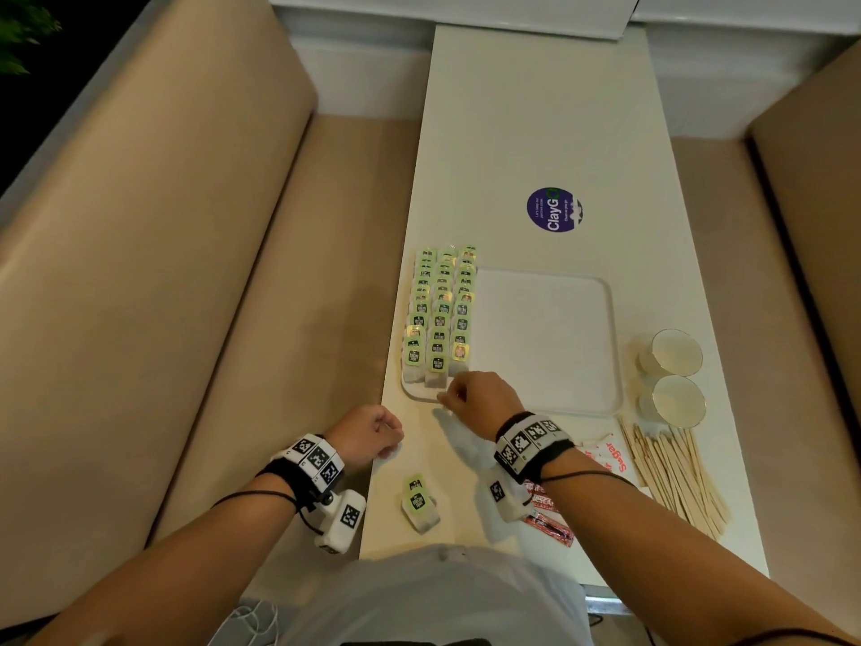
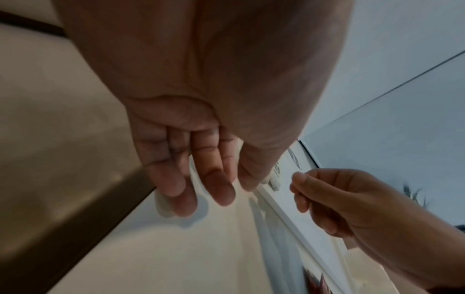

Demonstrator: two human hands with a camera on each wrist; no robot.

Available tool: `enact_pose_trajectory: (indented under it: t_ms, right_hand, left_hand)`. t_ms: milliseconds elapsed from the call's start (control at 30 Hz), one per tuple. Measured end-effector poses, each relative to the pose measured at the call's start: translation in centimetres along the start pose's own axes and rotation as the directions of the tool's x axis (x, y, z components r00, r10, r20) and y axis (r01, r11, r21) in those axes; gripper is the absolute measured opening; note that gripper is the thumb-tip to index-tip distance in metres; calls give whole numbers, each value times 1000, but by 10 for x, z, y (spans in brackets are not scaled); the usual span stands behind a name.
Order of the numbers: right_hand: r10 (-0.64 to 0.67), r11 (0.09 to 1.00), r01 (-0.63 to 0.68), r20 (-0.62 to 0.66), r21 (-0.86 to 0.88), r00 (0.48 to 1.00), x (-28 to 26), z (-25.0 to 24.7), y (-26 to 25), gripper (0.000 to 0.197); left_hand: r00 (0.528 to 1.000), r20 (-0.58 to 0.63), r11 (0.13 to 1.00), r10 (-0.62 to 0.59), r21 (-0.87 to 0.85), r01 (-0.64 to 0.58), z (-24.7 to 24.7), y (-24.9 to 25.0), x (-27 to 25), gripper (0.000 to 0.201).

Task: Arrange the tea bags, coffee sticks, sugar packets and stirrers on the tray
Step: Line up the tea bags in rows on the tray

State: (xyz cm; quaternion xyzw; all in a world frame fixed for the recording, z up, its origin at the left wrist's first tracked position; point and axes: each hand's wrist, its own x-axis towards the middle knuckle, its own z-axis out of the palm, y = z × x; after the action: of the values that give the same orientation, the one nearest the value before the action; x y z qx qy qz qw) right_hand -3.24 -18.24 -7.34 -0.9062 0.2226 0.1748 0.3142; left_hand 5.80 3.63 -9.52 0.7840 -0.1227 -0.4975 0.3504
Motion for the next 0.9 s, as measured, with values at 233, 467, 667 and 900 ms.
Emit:
enact_pose_trajectory:
  t_ms: [233, 467, 667, 900]
  right_hand:
    - [-139, 990, 141, 223, 7, 965, -44, 16, 17, 32]
    - [-166, 980, 194, 356, -42, 920, -63, 49, 9, 29]
    - [-194, 969, 235, 357, -75, 914, -68, 63, -2, 20]
    - [-195, 966, 238, 324, -99, 926, -64, 56, -2, 19]
  left_hand:
    - [981, 177, 981, -83, 187, 50, 10, -14, -16, 23]
    - [954, 278, 956, -112, 293, 27, 29, -13, -32, 25]
    - [959, 277, 921, -56, 386, -57, 45, -15, -36, 14]
    - [984, 176, 977, -2, 208, -35, 32, -17, -36, 22]
